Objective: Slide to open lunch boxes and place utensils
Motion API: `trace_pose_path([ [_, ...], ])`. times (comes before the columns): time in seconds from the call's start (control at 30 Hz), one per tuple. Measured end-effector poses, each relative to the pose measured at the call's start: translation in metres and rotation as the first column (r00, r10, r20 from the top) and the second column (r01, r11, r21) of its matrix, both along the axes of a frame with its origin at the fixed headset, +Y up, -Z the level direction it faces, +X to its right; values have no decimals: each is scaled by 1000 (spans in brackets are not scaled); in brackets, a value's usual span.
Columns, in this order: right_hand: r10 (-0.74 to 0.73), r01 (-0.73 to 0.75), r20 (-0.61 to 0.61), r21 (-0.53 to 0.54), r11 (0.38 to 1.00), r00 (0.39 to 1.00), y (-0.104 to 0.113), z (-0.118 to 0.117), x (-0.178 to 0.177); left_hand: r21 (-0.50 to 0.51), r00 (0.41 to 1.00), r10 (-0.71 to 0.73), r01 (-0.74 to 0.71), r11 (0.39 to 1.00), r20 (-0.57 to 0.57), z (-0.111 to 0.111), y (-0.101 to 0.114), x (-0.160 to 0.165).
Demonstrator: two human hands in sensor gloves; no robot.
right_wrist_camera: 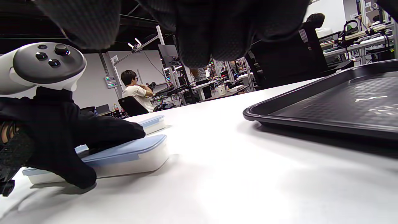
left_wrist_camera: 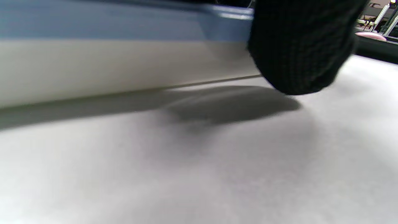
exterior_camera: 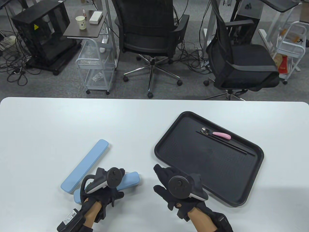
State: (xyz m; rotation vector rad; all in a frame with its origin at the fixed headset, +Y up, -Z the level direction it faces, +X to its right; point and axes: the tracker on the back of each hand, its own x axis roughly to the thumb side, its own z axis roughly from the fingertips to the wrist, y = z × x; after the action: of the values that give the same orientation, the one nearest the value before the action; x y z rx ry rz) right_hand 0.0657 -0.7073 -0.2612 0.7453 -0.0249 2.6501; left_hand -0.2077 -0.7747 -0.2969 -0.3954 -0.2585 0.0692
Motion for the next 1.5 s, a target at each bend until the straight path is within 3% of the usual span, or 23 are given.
trace_pose_path([
  [0.13, -3, 3, 2, 0, 1000, 1000, 0, 0, 1, 48, 999, 30, -29, 998, -21, 1, 10, -4],
  [0.23, -8, 8, 6, 6, 1000, 1000, 2, 0, 3, 113, 994, 106, -101, 988, -41, 3, 24, -11],
  [0.33, -18, 18, 8, 4, 1000, 1000, 3, -1, 5, 182, 990, 100, -81, 980, -102, 3, 43, -20],
  [0.43, -21, 21, 12, 7, 1000, 1000, 3, -1, 6, 186, 981, 66, -32, 982, -183, -3, 55, -28],
  [0.5, -22, 22, 13, 4, 1000, 1000, 3, -2, 7, 137, 959, -21, 63, 989, -283, -11, 61, -35],
  [0.67, -22, 22, 18, 10, 1000, 1000, 4, -2, 9, 108, 928, -39, 85, 991, -370, -36, 65, -51],
  [0.83, -29, 29, 28, 14, 999, 999, 5, -3, 12, -29, 838, -175, 187, 982, -517, -66, 53, -69],
  [1.03, -38, 37, 43, 21, 999, 998, 7, -5, 18, -113, 800, -237, 210, 971, -550, -90, 24, -75],
  [1.2, -50, 49, 54, 22, 999, 997, 8, -7, 22, -255, 748, -343, 236, 938, -568, -102, 6, -75],
  [1.4, -64, 63, 64, 21, 998, 996, 9, -8, 27, -242, 750, -326, 225, 944, -576, -104, 2, -77],
  [1.5, -67, 66, 65, 23, 998, 996, 9, -8, 27, -149, 764, -267, 222, 964, -588, -101, 10, -77],
])
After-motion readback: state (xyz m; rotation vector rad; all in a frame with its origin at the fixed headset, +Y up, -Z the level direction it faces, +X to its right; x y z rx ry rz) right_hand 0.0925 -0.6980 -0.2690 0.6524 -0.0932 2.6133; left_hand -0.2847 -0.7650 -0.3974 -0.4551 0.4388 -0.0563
